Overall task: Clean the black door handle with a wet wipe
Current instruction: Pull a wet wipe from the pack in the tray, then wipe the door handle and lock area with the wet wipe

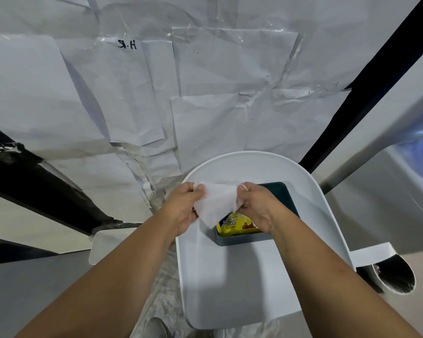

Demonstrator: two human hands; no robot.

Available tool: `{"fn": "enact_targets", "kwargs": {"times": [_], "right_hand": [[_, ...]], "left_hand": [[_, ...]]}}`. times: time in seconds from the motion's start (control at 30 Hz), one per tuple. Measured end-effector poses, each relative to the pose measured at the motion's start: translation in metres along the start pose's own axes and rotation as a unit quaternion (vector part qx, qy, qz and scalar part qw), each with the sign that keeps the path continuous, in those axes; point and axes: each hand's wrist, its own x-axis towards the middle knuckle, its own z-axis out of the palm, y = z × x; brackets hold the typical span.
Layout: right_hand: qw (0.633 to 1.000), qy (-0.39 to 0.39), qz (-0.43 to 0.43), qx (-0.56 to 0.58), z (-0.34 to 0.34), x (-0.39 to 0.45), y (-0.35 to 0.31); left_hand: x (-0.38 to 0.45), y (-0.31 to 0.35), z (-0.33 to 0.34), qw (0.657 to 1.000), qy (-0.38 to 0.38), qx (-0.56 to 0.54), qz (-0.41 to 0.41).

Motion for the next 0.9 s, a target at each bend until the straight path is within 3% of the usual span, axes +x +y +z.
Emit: {"fn": "enact_targets", "kwargs": {"times": [0.13,0.37,0.5,0.63,0.77,0.9], "right_hand": [[0.999,0.048,-0.001,-0.006,0.003,0.002,0.001],[0.994,0.053,0.013,-0.093,0.012,-0.003,0.002],[0.998,-0.006,0.023,0.054,0.023,-0.010,-0.003],[0.977,-0.054,0.057,0.200,0.041,-0.012,-0.009],[0.989,-0.118,0.086,0.036,0.066,-0.019,-0.007],[0.986,-0.116,0.084,-0.086,0.091,-0.024,0.001]], "left_hand": [[0.006,-0.007,-0.009,0.997,0.073,-0.018,-0.027],[0.001,-0.002,-0.022,0.988,0.073,-0.129,-0.030],[-0.010,0.001,-0.031,0.985,0.114,-0.122,-0.031],[-0.025,0.003,-0.041,0.986,0.072,-0.151,0.026],[-0.039,0.013,-0.060,0.960,0.029,-0.270,0.062],[-0.052,0.021,-0.097,0.952,0.059,-0.288,0.086]]}}
